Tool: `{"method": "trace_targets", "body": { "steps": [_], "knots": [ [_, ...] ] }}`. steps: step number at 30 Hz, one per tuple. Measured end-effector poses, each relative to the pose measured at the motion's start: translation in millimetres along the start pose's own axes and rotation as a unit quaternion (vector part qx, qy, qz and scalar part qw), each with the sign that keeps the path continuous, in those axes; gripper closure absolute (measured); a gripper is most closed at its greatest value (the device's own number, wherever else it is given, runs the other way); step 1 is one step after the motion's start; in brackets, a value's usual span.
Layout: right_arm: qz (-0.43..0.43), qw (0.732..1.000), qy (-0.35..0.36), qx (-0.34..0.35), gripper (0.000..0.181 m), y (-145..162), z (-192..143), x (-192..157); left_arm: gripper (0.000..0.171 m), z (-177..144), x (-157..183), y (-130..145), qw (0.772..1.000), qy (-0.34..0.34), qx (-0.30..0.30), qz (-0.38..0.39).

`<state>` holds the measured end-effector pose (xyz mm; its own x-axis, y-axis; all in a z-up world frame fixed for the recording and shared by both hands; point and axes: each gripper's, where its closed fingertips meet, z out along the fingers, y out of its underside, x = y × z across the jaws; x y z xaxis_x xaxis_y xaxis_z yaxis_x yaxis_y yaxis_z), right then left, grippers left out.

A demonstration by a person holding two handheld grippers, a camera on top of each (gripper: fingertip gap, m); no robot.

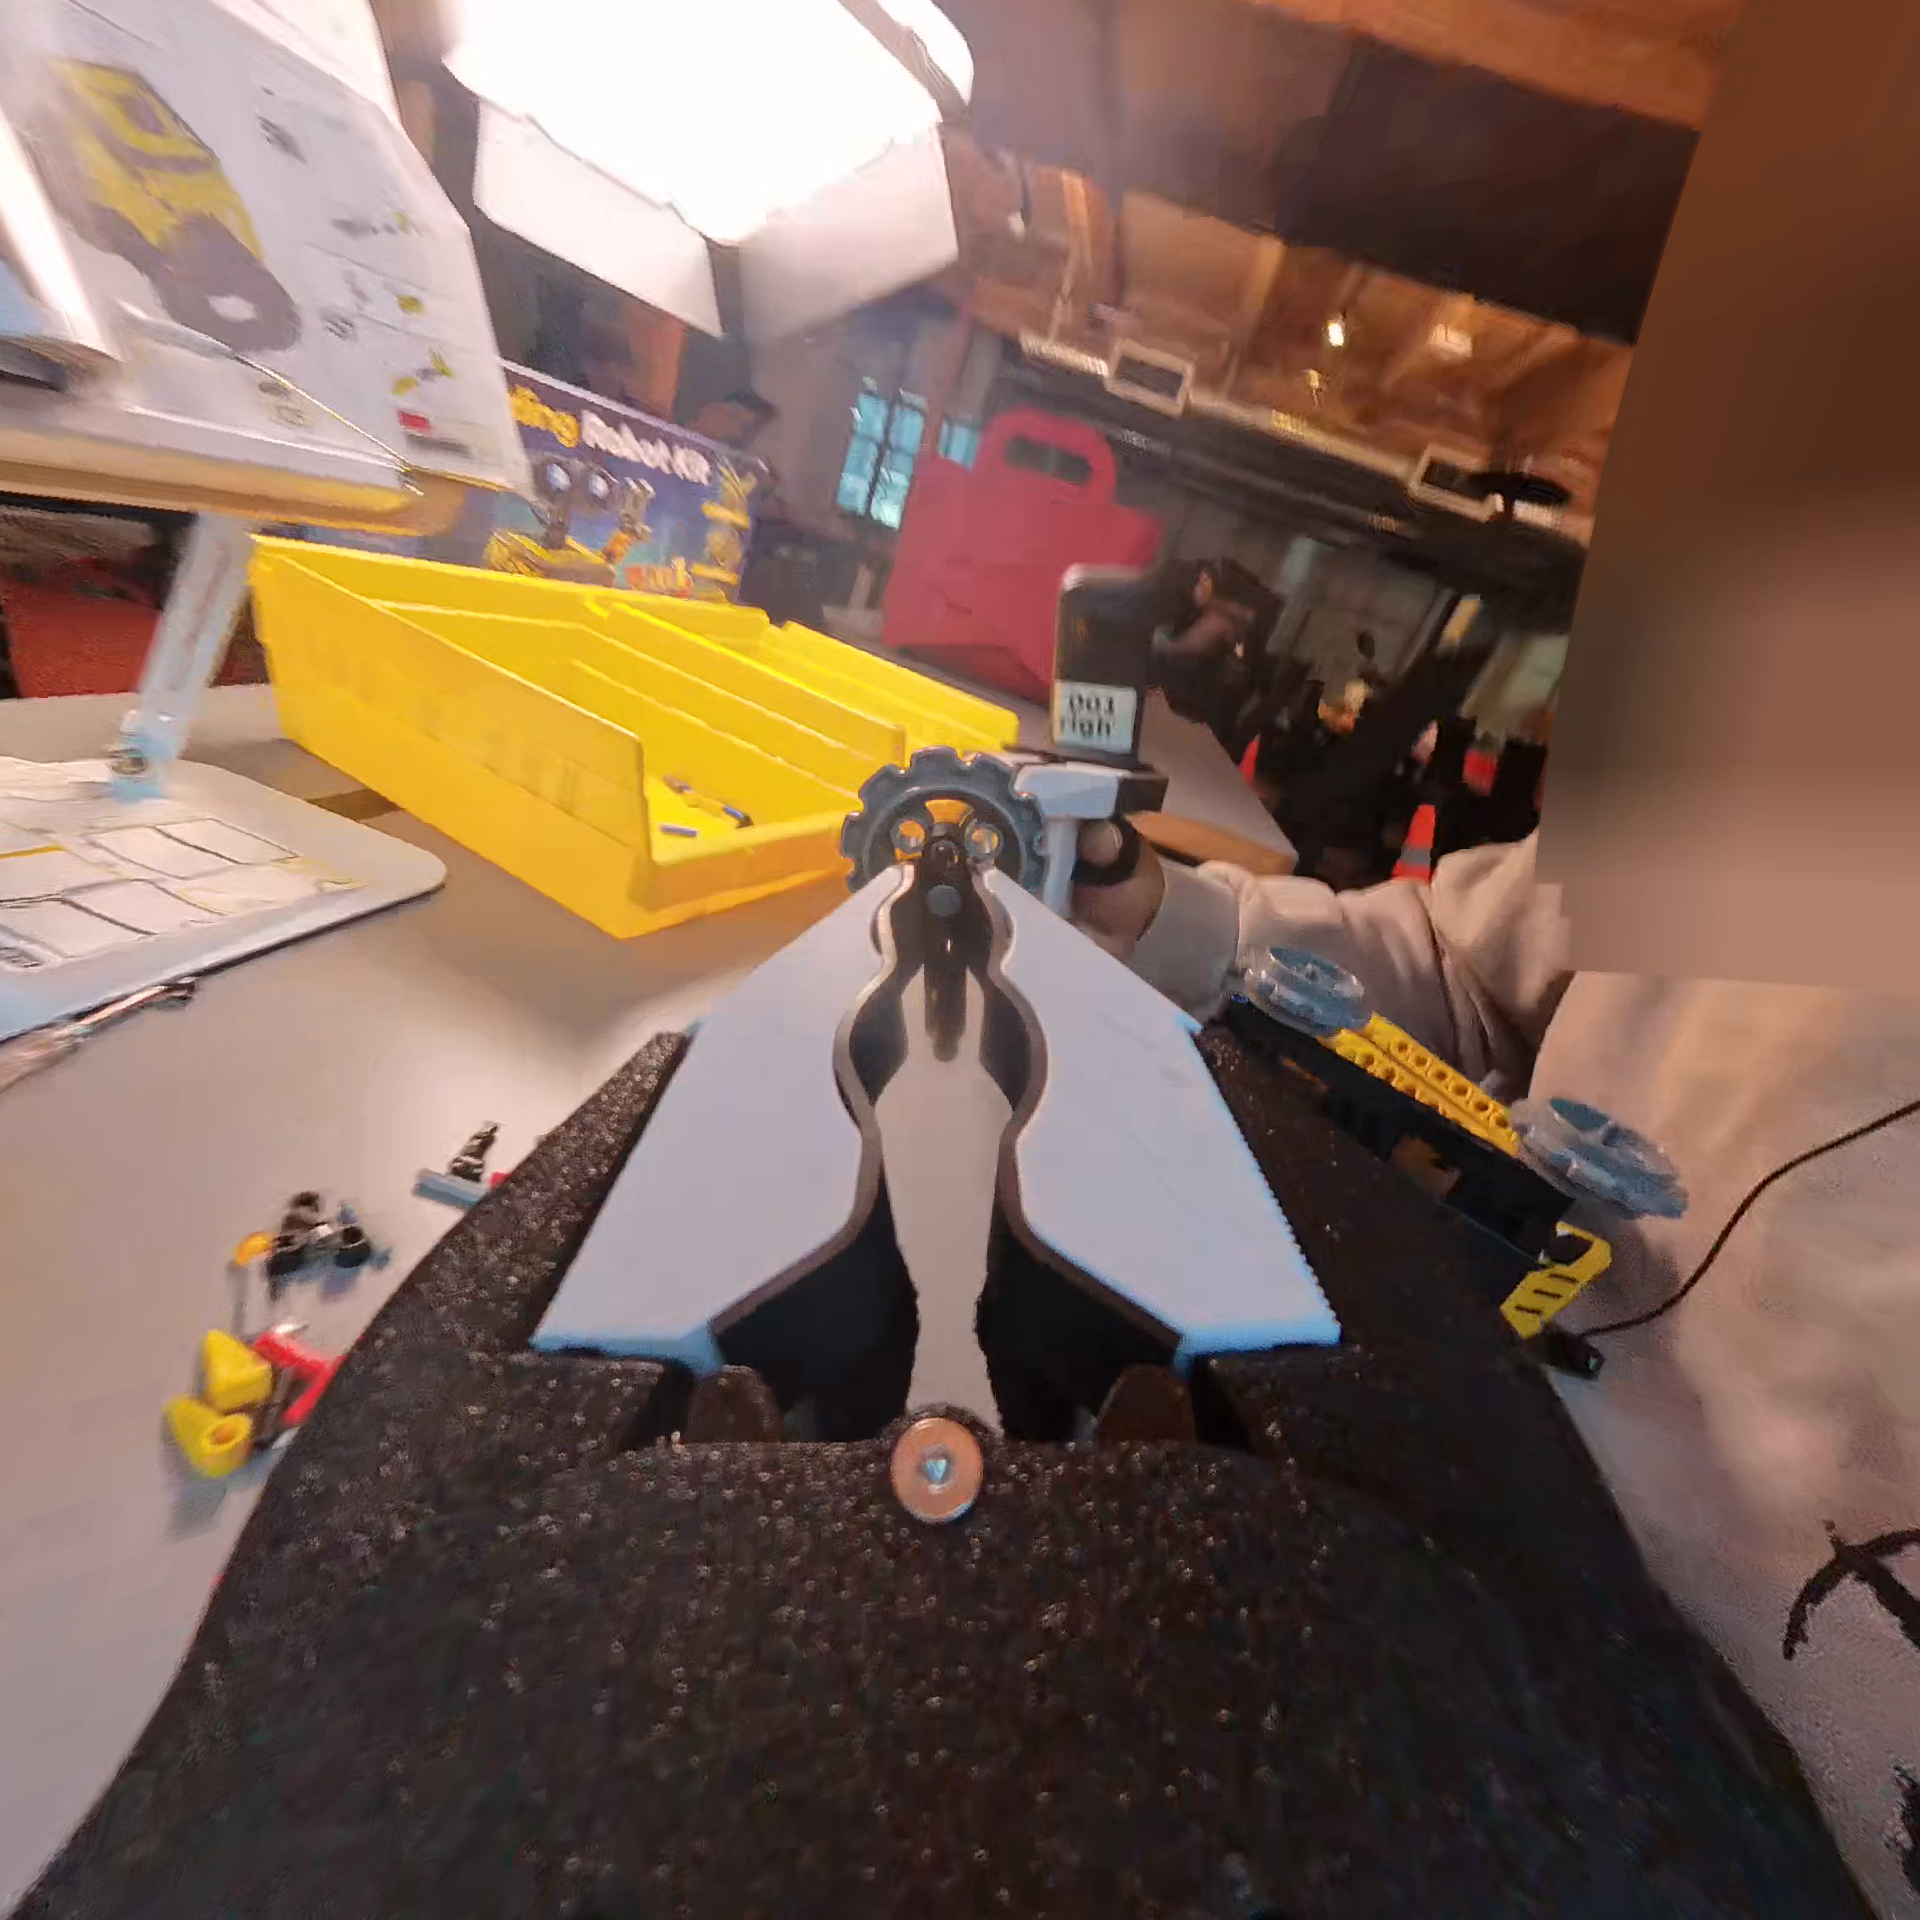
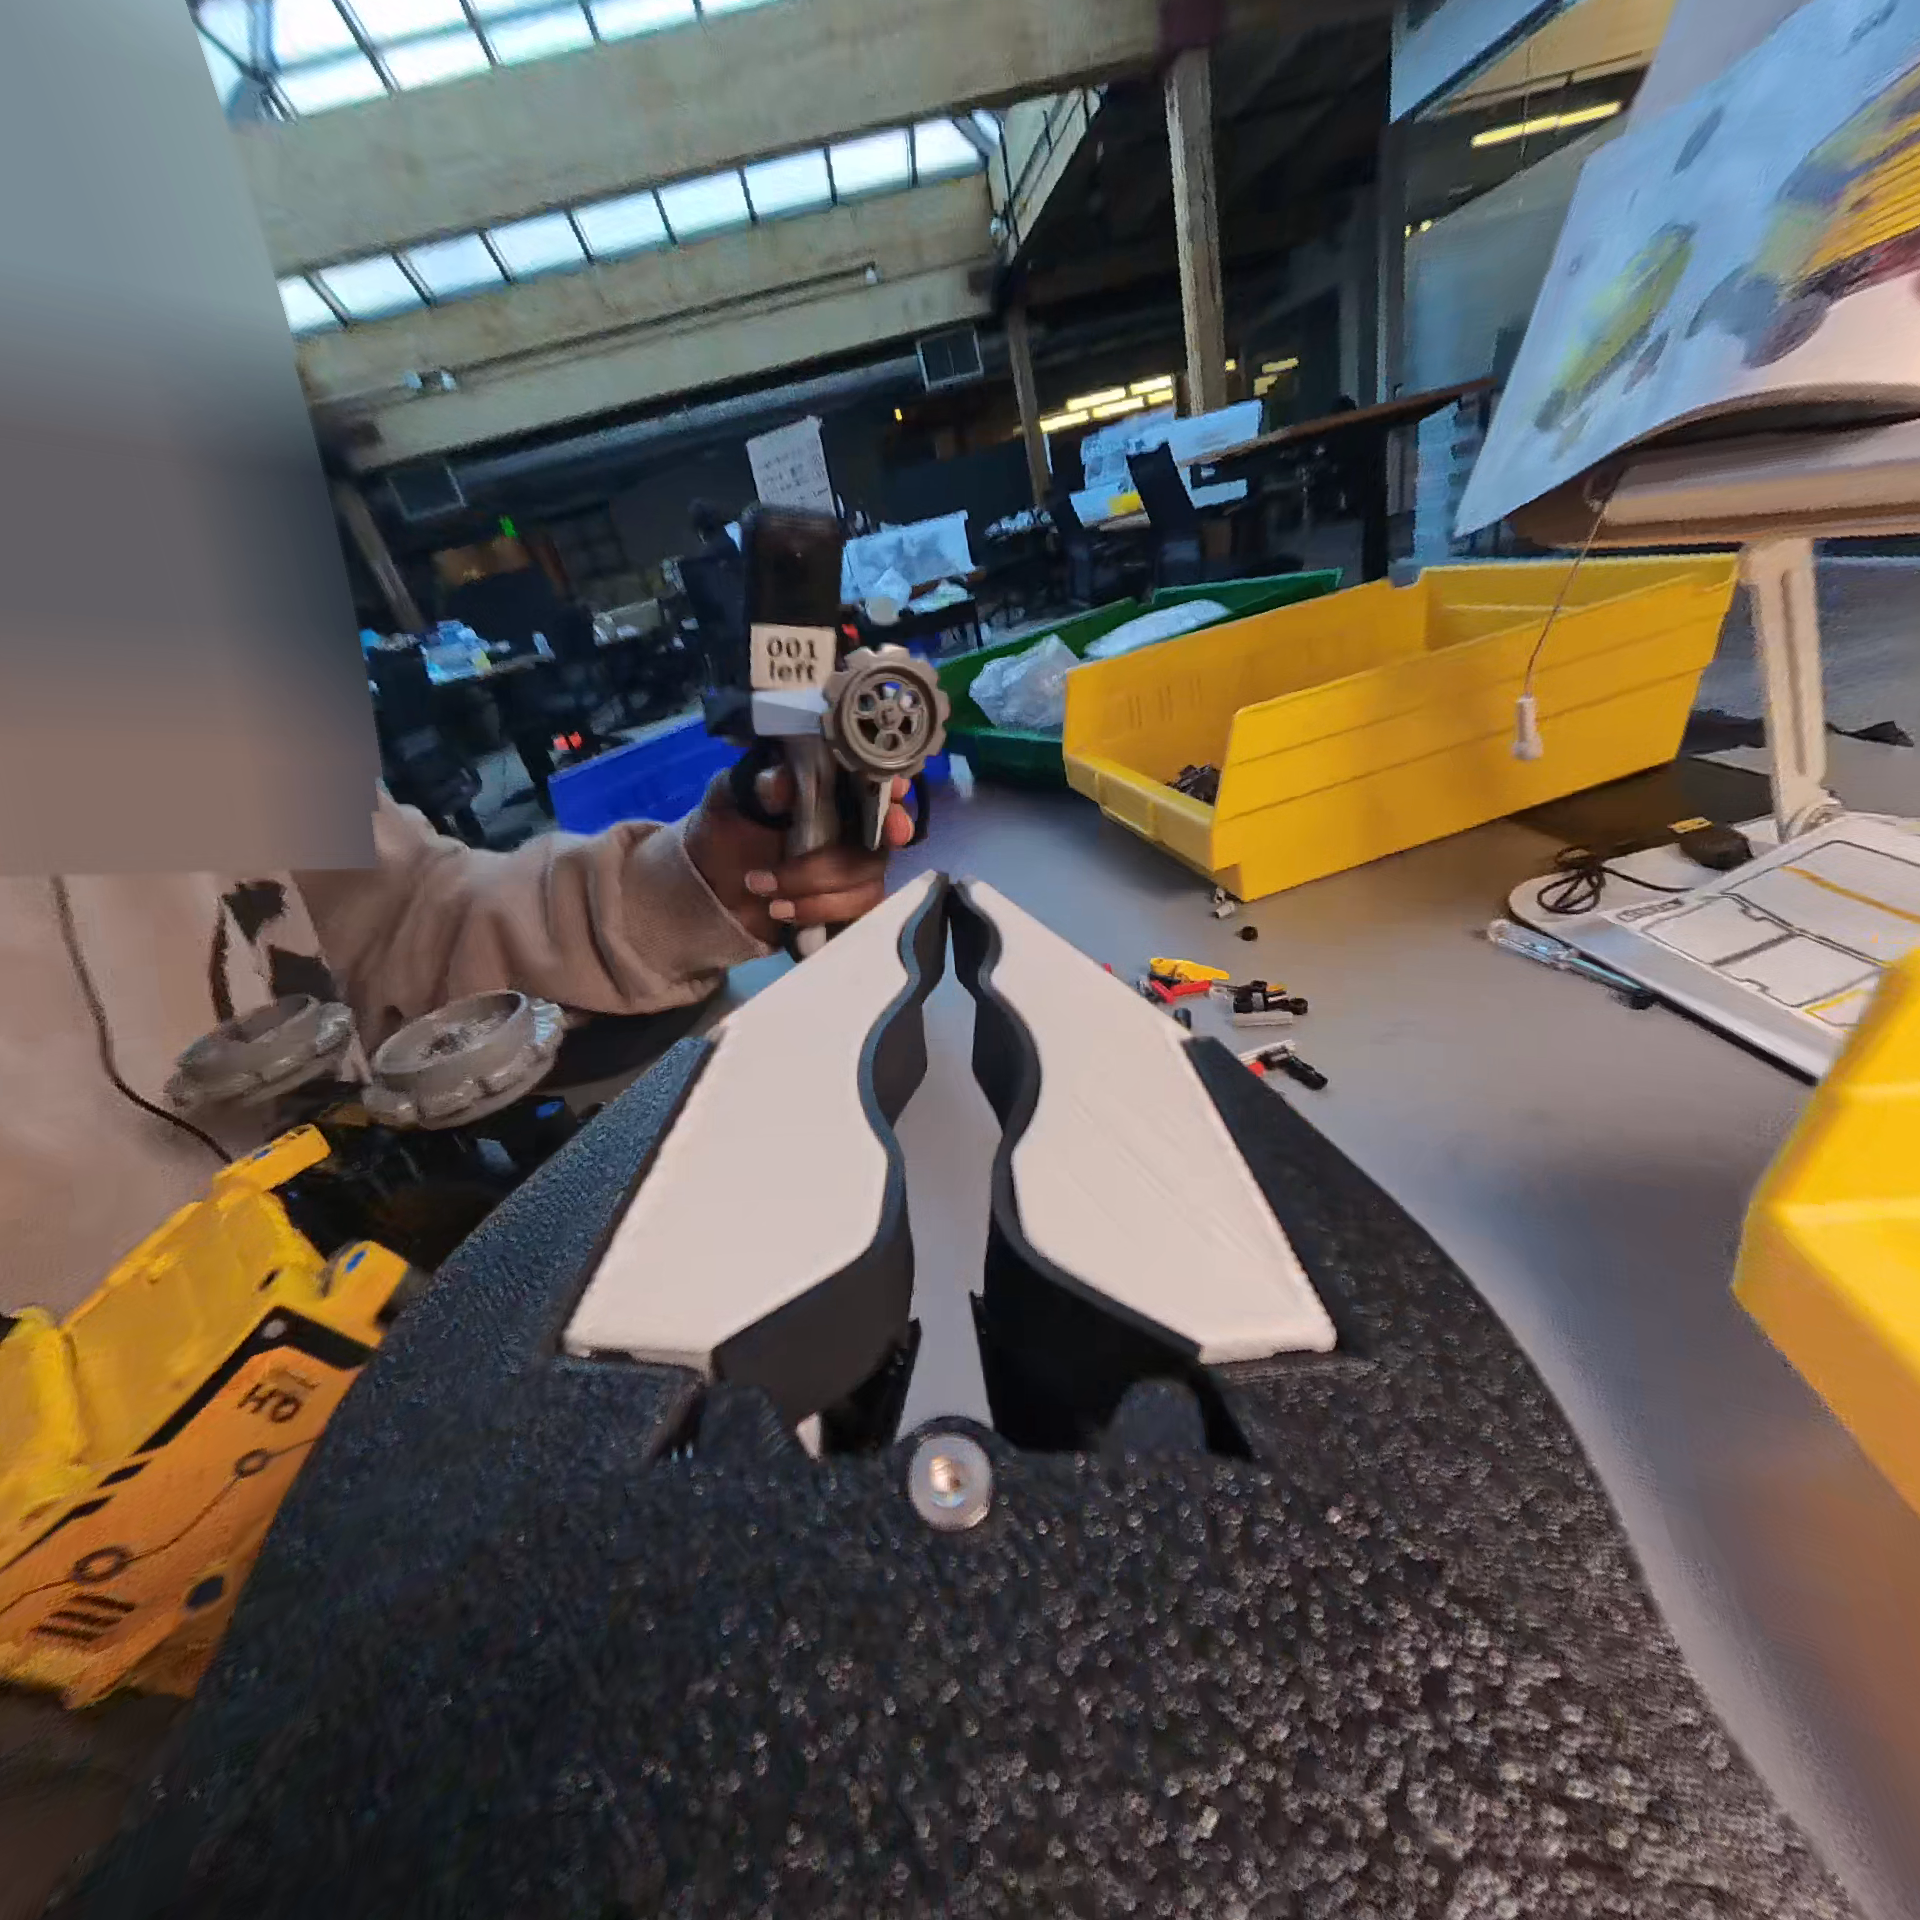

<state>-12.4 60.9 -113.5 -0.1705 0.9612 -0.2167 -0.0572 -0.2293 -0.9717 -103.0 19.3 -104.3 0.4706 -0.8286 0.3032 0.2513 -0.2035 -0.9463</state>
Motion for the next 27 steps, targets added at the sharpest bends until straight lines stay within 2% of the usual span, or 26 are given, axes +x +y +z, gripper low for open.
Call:
{"method": "trace_targets", "body": {
  "steps": [1,3,6,9,12,17,21,27],
  "knots": [
    [-0.016,1.000,0.000,-0.024,0.173,8.7,10.1,-0.9,0.165,11.9,5.0,10.1,1.000,0.015,-0.023,0.003],
    [-0.002,0.998,-0.031,-0.052,0.137,15.9,28.0,-8.2,0.165,24.9,6.9,25.4,0.997,0.032,-0.063,0.004],
    [-0.050,0.991,-0.040,-0.114,0.117,35.3,44.8,-22.2,0.165,36.9,13.3,49.4,0.991,0.042,-0.122,0.022],
    [-0.088,0.980,-0.037,-0.174,0.117,56.7,51.9,-29.9,0.164,47.8,22.2,72.6,0.980,0.042,-0.183,0.066],
    [-0.133,0.963,-0.039,-0.230,0.142,73.4,53.0,-32.9,0.164,51.6,20.9,87.0,0.968,0.027,-0.229,0.103],
    [-0.203,0.921,-0.005,-0.331,0.146,103.5,46.6,-20.8,0.165,50.6,14.2,106.1,0.943,-0.006,-0.294,0.155],
    [-0.221,0.912,0.004,-0.345,0.150,108.8,46.8,-14.6,0.165,50.6,7.5,106.7,0.935,-0.025,-0.310,0.172],
    [-0.171,0.938,-0.009,-0.302,0.150,102.6,54.2,-23.2,0.167,46.7,13.5,96.0,0.936,-0.025,-0.304,0.174]
  ]
}}
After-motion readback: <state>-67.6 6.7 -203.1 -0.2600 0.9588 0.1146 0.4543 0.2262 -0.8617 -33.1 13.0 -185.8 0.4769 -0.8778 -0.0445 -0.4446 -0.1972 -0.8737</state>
